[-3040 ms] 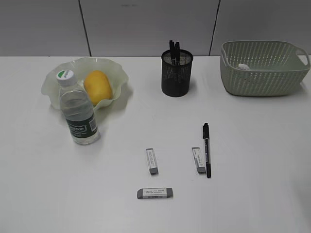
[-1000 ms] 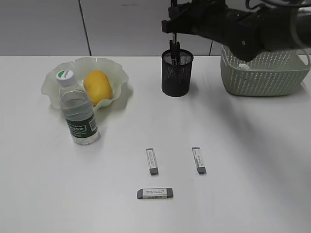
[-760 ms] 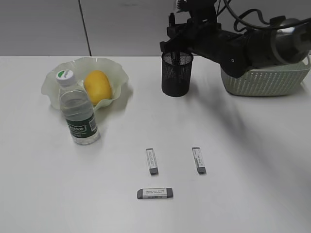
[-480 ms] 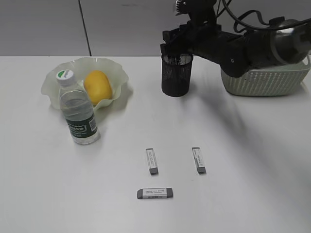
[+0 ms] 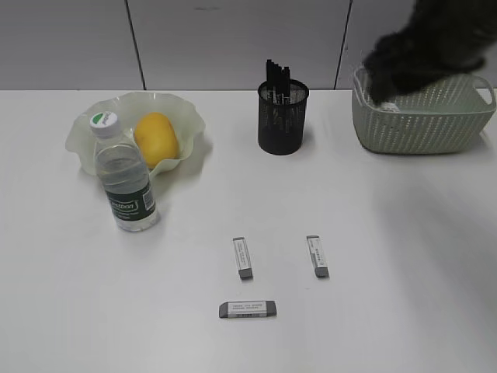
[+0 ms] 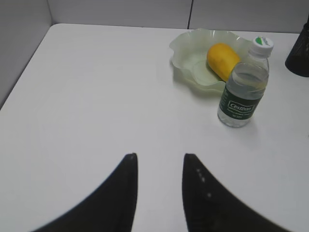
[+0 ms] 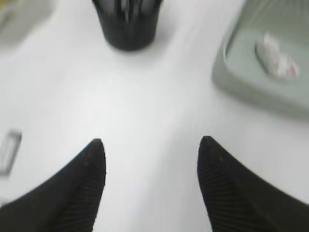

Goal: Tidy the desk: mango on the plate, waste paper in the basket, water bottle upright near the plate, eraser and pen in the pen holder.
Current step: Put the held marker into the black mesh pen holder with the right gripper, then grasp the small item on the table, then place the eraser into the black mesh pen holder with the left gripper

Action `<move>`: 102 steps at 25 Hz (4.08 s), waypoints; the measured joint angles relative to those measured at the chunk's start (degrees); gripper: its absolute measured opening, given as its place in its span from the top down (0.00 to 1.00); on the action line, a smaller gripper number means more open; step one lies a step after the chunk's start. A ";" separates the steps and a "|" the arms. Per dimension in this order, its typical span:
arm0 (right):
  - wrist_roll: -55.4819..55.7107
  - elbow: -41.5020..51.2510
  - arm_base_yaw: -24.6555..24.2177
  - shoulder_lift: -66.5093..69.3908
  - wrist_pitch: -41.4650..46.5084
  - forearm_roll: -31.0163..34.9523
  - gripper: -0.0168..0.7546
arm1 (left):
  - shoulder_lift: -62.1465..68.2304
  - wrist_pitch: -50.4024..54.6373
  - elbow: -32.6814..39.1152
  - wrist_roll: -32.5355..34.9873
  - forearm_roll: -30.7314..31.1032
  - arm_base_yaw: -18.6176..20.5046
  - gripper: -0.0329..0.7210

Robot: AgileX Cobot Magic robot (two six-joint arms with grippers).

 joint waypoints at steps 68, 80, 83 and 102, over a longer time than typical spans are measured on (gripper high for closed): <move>-0.38 42.52 -9.22 -88.64 13.68 1.29 0.46 | 111.07 -32.61 -31.17 43.90 -10.62 -43.52 0.56; -0.38 42.52 -9.22 -88.64 13.68 1.29 0.46 | 113.23 -29.20 -32.56 59.22 -23.08 -37.00 0.58; -0.38 42.52 -9.22 -88.64 13.68 1.29 0.46 | 114.82 -29.20 -32.68 60.23 -24.28 -37.00 0.58; -0.43 42.52 -9.22 -88.64 13.68 1.29 0.46 | 104.99 -81.79 -39.09 49.25 -38.43 -31.81 0.77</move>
